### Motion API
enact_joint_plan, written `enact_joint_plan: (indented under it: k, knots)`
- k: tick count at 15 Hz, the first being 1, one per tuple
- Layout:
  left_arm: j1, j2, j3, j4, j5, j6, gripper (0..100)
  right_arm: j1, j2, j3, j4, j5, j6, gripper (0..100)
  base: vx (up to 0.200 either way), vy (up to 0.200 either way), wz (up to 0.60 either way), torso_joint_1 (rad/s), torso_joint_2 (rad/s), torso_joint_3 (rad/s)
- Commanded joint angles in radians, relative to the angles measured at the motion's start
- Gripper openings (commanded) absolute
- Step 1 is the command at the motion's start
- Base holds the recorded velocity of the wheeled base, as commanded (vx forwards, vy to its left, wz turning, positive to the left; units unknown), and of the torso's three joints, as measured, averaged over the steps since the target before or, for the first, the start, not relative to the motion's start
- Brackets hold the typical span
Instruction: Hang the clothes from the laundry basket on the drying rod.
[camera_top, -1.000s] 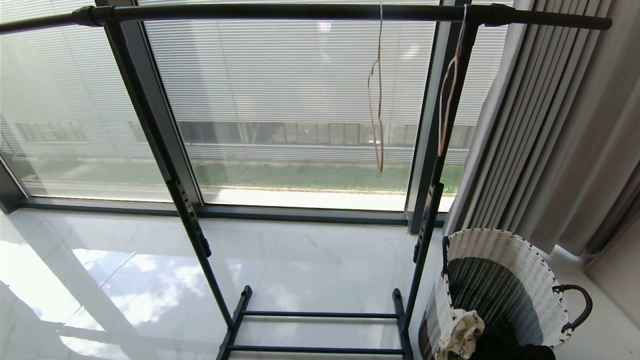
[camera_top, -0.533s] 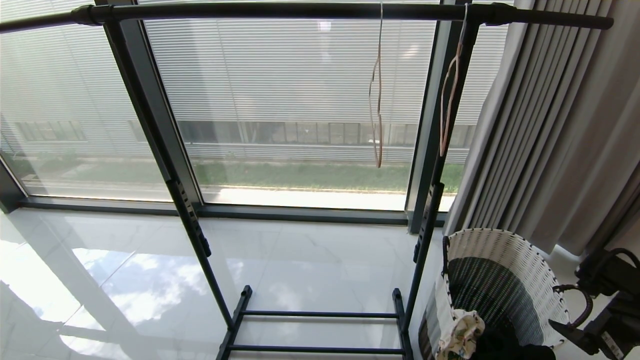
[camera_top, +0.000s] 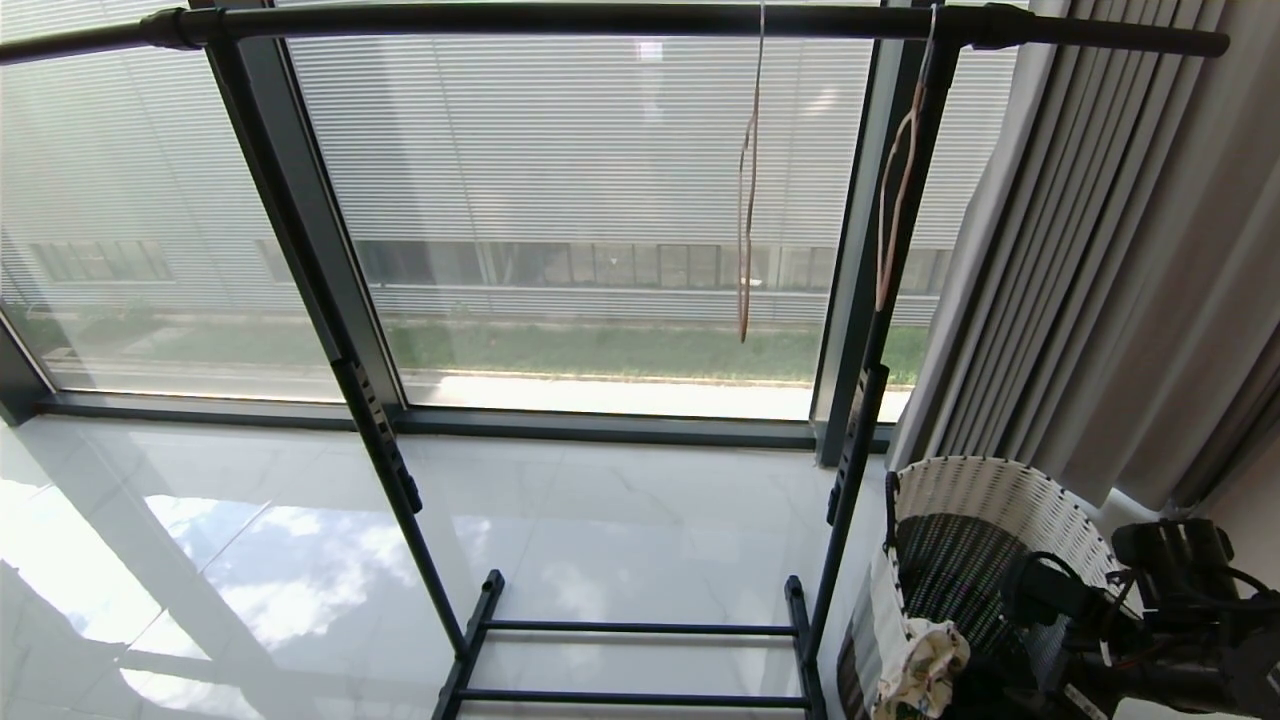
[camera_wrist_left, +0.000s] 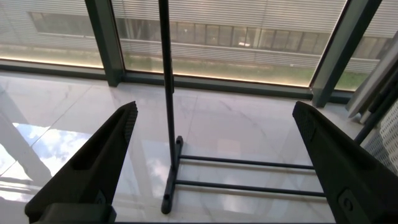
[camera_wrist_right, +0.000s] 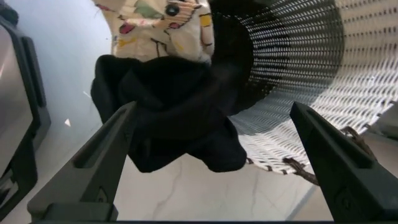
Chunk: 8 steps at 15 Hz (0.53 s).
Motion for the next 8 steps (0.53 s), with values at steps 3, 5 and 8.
enact_joint_plan:
  k: [3,5,8]
  knots:
    - [0.0,0.001,0.0,0.0,0.0,0.0,100,0.003,0.058,0.036,-0.002,0.054,-0.048,100,0.0,0.0,0.0,0.0,0.0,0.0]
    - [0.0,0.001,0.0,0.0,0.0,0.0,100,0.003,0.055,0.079,-0.005,0.066,-0.075,100,0.0,0.0,0.0,0.0,0.0,0.0]
    - [0.0,0.001,0.0,0.0,0.0,0.0,100,0.003,0.083,0.095,-0.023,0.063,-0.112,100,0.0,0.0,0.0,0.0,0.0,0.0]
